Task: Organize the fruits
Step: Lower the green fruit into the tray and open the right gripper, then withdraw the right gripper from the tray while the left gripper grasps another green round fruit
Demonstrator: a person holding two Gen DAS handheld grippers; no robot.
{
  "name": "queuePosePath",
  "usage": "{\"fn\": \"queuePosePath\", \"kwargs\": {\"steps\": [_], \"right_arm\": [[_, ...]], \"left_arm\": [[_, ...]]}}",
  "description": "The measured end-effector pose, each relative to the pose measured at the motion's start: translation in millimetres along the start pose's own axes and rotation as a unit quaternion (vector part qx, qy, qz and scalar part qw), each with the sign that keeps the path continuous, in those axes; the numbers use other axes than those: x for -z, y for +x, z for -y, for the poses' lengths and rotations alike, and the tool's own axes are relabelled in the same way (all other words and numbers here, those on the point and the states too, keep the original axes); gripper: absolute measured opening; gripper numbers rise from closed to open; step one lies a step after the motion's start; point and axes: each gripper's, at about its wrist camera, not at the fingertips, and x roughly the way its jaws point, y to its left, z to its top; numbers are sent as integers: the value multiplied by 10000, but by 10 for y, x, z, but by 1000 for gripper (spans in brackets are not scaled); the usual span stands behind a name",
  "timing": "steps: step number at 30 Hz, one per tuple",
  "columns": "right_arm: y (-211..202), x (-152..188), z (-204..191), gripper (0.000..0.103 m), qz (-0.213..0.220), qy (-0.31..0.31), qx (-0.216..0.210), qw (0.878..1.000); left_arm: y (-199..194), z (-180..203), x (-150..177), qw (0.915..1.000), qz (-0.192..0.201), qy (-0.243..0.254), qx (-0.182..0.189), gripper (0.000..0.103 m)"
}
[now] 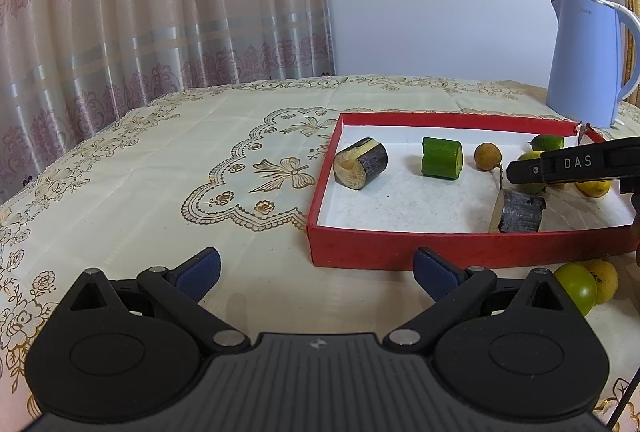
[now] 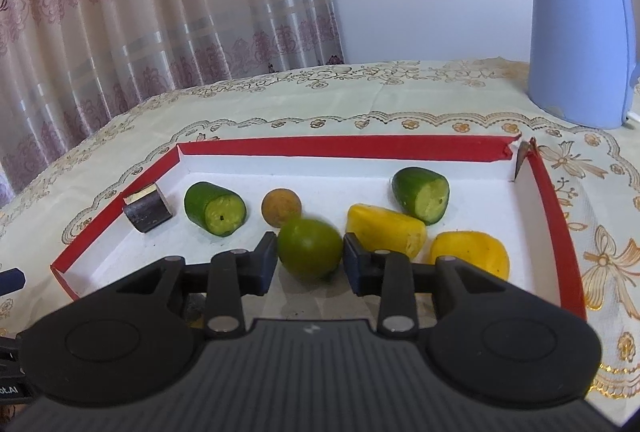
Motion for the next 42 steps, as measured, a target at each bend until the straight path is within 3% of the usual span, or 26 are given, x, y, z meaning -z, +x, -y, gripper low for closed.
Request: {"fn": "queuePosePath", "kwargs": {"steps": [12, 14, 16, 19, 32, 36, 42], "right_arm": [[-3, 2, -34, 43, 8, -57, -22, 10000], [0, 3, -54, 48, 15, -86, -46, 10000], [-3, 8, -68, 62, 26, -72, -126, 9999], [-25, 16, -93, 75, 95, -123, -217, 9996], [-51, 22, -124, 90, 143, -208, -243, 9994], [-61, 30, -140, 103, 116, -233, -284, 9993], [-48, 29, -142, 103, 48, -209, -339, 9992]], "left_arm": [[1, 1, -2, 10000, -1, 2, 0, 103], [1, -1, 0, 10000, 0, 0, 1, 103], [1, 0, -2, 10000, 0, -1, 2, 103], [2, -1, 0, 10000, -1, -3, 3, 103], [-2, 0, -2, 10000, -3, -5, 5, 103], [-2, 0, 1, 10000, -3, -4, 4, 103], [-2, -1, 0, 10000, -5, -7, 10, 103]]}}
